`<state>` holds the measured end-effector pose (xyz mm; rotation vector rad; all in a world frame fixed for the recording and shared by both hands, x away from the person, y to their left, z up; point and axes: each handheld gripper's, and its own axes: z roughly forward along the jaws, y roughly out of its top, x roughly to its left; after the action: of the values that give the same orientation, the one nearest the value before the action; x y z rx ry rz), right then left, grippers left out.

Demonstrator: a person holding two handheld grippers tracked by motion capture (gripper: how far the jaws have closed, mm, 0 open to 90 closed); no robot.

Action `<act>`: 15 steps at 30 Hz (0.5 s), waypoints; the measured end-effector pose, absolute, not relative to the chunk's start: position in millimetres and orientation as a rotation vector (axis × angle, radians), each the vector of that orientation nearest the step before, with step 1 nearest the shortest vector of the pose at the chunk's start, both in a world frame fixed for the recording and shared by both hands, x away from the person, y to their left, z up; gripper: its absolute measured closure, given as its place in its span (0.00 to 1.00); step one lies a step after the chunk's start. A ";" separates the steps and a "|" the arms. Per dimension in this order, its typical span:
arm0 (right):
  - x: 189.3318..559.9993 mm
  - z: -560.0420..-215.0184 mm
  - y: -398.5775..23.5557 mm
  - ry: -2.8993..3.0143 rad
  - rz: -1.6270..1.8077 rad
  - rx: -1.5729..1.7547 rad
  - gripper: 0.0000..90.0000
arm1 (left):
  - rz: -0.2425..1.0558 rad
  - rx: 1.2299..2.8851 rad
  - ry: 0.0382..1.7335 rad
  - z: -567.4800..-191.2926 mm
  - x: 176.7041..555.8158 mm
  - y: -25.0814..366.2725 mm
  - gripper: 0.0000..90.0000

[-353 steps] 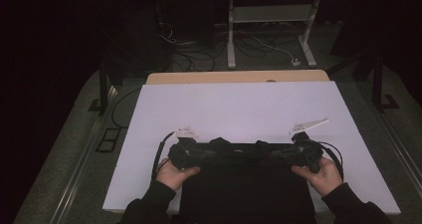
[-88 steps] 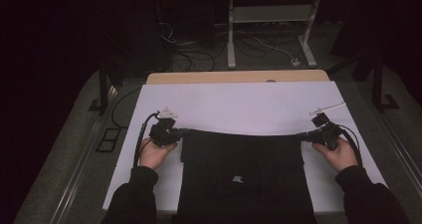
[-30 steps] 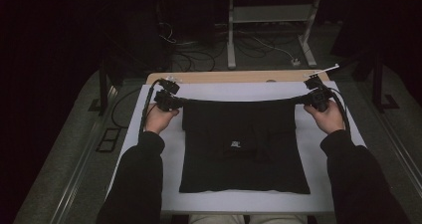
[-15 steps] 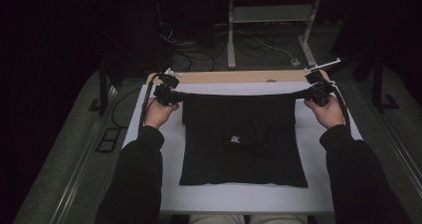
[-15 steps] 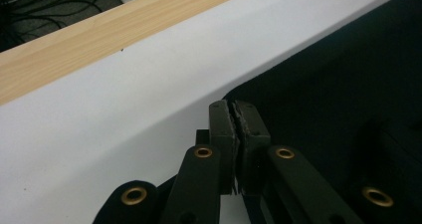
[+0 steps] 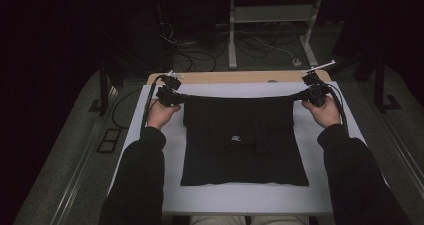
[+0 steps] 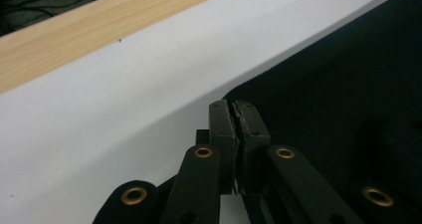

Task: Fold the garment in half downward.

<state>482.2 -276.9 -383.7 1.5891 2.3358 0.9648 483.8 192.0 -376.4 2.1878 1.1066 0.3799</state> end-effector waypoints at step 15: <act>493.4 -406.3 -278.3 2.372 0.990 1.656 0.88 | 0.238 2.149 1.214 -394.2 494.1 194.3 0.92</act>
<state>493.4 -278.3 -406.3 1.6556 2.3724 0.9905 494.1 194.3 -394.2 2.1493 1.2141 0.2379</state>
